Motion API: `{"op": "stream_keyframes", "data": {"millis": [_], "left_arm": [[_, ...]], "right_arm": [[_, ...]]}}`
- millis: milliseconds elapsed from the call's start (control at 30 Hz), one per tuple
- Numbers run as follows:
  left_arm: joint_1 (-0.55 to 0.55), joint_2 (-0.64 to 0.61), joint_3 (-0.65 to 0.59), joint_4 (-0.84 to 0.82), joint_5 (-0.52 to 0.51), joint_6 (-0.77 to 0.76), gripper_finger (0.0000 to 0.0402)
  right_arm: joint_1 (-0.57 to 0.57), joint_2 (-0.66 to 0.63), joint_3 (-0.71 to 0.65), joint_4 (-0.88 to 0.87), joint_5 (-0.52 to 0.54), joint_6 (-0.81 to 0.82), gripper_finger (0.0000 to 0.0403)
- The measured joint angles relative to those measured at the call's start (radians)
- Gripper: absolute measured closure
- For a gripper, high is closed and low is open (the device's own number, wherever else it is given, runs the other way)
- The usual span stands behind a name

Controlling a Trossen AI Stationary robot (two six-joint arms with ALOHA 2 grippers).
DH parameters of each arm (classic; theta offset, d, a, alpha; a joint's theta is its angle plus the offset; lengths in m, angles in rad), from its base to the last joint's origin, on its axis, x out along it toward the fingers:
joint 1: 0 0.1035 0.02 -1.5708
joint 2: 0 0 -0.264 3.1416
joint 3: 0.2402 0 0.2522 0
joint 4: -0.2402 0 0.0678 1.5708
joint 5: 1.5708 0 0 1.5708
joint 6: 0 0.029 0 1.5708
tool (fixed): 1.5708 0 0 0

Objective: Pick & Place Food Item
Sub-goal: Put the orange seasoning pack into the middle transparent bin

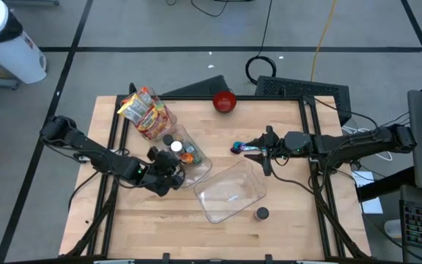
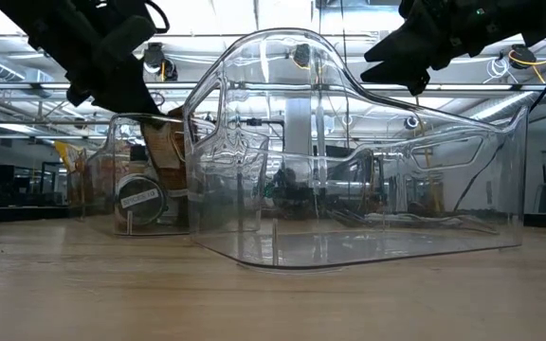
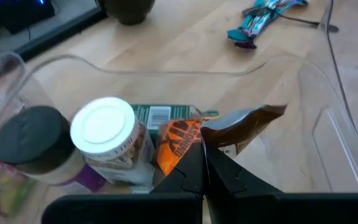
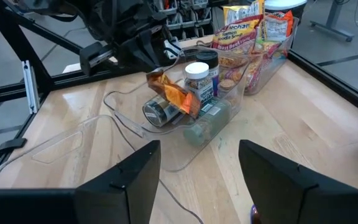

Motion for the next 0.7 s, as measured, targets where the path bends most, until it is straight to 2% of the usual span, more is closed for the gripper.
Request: {"op": "stream_keyframes", "data": {"millis": [200, 367, 700], "left_arm": [[0.015, 0.0, 0.0, -0.013, 0.068, -0.007, 0.0399], [0.019, 0.001, 0.029, -0.095, 0.067, -0.056, 0.0399], [0.019, 0.001, 0.104, -0.202, 0.065, -0.056, 0.0398]], "right_arm": [[0.0, 0.0, 0.0, 0.0, 0.0, 0.0, 0.0191], [0.0, 0.0, 0.0, 0.0, 0.0, 0.003, 0.0191], [0.0, 0.0, 0.0, 0.0, 0.0, 0.003, 0.0191]]}}
